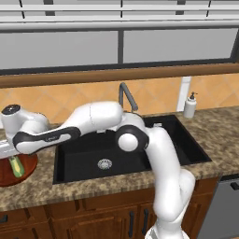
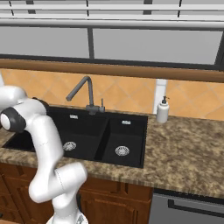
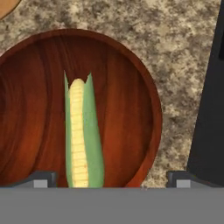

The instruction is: Pick the corn from the sink and place it in the bowl. Then pick the bowl and place it in the microwave. Then close the microwave door and press the start button.

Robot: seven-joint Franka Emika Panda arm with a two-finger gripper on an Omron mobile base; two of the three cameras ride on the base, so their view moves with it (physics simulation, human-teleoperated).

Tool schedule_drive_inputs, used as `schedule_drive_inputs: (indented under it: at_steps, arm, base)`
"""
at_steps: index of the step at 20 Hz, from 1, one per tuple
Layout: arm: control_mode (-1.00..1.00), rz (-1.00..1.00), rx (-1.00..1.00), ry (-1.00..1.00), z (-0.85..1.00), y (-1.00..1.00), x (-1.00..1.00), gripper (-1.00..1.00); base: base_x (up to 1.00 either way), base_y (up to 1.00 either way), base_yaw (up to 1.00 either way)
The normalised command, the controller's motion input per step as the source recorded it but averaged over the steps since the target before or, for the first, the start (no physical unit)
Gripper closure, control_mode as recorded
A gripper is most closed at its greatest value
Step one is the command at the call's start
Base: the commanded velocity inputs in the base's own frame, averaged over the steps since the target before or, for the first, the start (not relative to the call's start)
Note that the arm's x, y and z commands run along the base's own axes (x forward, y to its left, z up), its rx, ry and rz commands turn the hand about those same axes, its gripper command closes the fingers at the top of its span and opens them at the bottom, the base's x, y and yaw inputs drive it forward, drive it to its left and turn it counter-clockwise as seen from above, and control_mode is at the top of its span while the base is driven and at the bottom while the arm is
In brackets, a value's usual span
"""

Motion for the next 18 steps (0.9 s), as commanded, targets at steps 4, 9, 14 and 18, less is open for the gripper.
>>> schedule_drive_inputs:
  at_steps: [4, 9, 14, 18]
  arm:
    - [-1.00, 0.00, 0.18, 0.00, 0.03, -0.55, -0.03, -1.00]
    - [-1.00, 0.00, 0.12, 0.04, -0.05, -0.21, 0.03, -1.00]
    - [-1.00, 0.00, 0.08, 0.17, 0.07, -0.01, 0.19, -1.00]
    - [-1.00, 0.00, 0.08, 0.22, 0.00, -0.17, 0.13, -1.00]
  base:
    - [0.00, 0.00, 0.00]
    - [0.00, 0.00, 0.00]
    - [0.00, 0.00, 0.00]
    - [0.00, 0.00, 0.00]
